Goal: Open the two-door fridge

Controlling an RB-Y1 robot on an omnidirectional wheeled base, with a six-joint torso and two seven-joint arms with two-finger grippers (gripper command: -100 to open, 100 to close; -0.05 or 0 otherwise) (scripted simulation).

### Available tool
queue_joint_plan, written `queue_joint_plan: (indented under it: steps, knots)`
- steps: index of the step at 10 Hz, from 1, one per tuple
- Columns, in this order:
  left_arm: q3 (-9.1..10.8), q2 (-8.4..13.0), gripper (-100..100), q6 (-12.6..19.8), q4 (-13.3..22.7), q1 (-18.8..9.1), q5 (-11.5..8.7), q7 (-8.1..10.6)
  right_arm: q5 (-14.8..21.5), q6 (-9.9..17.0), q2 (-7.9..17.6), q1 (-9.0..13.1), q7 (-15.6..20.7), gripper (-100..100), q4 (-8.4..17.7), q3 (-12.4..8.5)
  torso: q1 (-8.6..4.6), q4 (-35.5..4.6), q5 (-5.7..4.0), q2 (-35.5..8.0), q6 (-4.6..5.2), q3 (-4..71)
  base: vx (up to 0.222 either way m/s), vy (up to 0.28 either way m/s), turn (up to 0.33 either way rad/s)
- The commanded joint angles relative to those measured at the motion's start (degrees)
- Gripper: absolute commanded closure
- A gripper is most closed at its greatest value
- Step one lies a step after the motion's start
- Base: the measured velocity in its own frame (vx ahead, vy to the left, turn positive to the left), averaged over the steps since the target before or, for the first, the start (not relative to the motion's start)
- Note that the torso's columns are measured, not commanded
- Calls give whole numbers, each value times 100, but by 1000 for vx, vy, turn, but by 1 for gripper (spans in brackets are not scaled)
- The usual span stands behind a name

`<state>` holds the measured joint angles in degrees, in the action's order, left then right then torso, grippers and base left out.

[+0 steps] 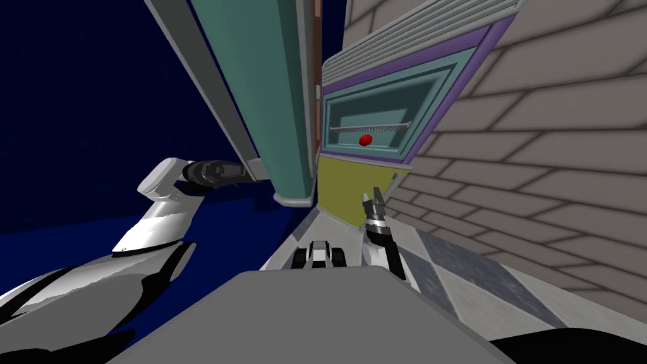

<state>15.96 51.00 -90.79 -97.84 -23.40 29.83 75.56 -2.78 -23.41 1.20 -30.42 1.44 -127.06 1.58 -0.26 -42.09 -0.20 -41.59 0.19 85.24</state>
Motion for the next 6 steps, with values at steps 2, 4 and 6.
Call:
queue_joint_plan:
  steps: [2,4,6]
  knots:
    - [-34,-87,100,-96,-97,-70,-185,111,0,0,0,0,0,0,0,0,8,-10,4,-23,-8,-16,73,269,-52]
    - [63,91,-100,-12,-79,-252,-274,348,0,0,-2,-1,0,0,0,1,-28,-12,0,-40,-12,-34,30,64,-13]
    - [171,249,-100,109,-77,-462,-406,620,0,0,-4,1,0,0,0,4,-35,-26,-4,-87,-13,-75,-6,-59,1]
